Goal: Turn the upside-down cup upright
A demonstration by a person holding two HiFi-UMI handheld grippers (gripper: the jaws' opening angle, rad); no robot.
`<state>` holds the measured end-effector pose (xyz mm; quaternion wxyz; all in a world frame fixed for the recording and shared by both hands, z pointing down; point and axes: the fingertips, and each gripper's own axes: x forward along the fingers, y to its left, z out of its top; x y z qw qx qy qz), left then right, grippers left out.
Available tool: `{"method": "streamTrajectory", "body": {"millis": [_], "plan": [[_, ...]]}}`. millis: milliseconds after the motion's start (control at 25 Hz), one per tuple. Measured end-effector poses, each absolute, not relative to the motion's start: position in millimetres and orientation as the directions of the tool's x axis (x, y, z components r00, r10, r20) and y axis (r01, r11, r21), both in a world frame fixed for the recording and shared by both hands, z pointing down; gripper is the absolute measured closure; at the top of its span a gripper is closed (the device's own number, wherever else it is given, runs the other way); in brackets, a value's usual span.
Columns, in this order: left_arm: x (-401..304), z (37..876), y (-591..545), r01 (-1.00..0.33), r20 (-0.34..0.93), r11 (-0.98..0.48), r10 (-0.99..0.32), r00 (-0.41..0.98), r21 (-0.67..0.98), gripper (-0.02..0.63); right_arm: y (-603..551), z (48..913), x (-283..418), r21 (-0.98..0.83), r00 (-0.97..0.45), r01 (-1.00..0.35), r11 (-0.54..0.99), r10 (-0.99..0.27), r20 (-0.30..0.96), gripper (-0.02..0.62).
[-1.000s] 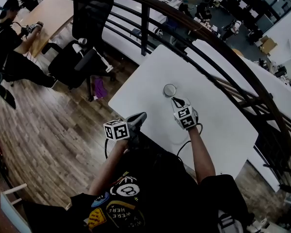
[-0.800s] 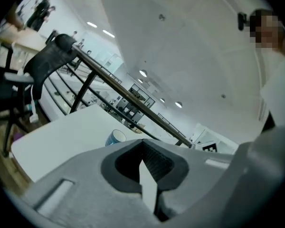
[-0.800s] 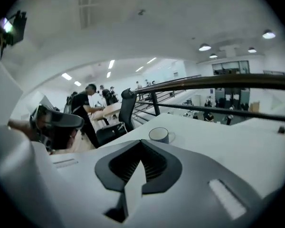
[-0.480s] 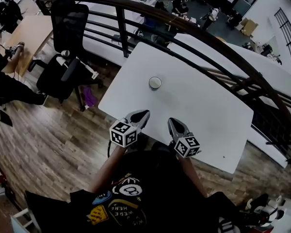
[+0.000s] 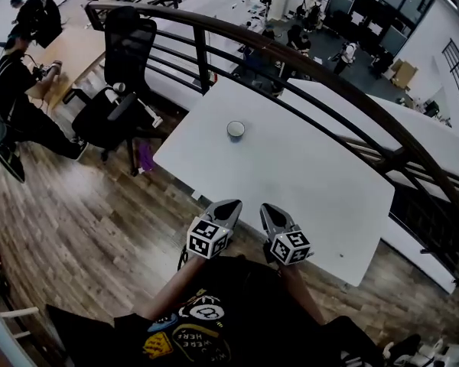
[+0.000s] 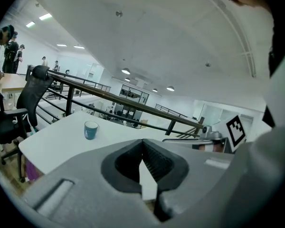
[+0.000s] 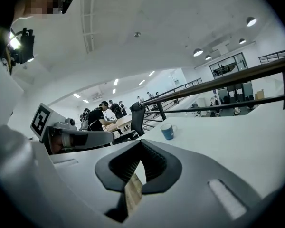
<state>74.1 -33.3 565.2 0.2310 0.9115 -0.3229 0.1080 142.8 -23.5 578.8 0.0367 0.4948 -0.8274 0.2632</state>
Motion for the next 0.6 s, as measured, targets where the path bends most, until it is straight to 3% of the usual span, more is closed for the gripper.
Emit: {"method": "streamTrajectory", "body": {"millis": [280,600], "plan": [[69.8,592.4,64.5,-0.704,0.413,-0.617,-0.572,0.709,0.353,0.601,70.8,605.4,158.4,-0.456,-0.547,-0.812,0.366,-0.749,0.374,0.594],[82.0,584.3,88.5,-0.677,0.397,-0.669,-0.556,0.730,0.307,0.601,97.0,582.1,160.6,-0.471,-0.523,-0.809,0.351,-0.796,0.305,0.594]]}}
